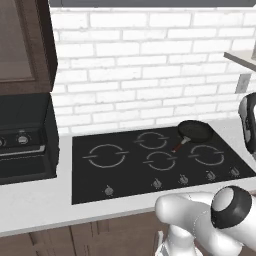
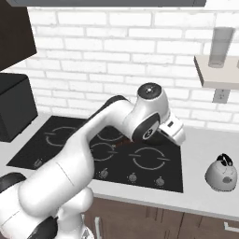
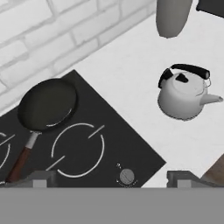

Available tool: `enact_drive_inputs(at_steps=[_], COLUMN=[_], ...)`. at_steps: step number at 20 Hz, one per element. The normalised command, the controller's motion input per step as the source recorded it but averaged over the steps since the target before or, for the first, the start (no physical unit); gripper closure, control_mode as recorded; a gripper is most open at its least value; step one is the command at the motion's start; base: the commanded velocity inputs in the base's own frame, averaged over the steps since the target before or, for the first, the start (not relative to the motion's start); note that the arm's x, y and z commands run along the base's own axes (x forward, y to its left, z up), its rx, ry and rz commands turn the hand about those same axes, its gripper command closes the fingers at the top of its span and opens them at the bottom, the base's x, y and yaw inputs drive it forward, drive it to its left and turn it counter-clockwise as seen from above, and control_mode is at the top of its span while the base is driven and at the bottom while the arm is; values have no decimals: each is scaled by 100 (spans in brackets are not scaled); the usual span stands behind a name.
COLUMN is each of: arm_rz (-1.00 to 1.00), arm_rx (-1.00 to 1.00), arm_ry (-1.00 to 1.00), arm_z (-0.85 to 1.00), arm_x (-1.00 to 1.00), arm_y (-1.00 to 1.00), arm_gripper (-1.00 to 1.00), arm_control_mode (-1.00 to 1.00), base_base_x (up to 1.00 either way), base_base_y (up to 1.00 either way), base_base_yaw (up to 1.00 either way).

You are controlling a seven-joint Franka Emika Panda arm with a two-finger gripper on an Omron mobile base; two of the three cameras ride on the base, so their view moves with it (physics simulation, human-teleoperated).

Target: Pick the kettle from the counter and place it on a stove burner. Then turn the burner on.

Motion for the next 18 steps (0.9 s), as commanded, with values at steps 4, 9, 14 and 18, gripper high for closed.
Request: enact_drive_inputs(at_steps=[4,9,14,18], arm_rz=[-9,-7,-2,16], arm_rx=[0,0,0,0], arm_ry=[17,14,11,4], arm_z=[-12,-21,-41,-51], arm_x=[9,8,11,1], arm_y=[-100,-100,-100,-91], arm_gripper=[-100,-100,-100,-100], arm_control_mode=[-100,-100,-100,-100], base_base_x=[0,0,0,0], base_base_y=[0,0,0,0], base_base_yaw=[0,0,0,0])
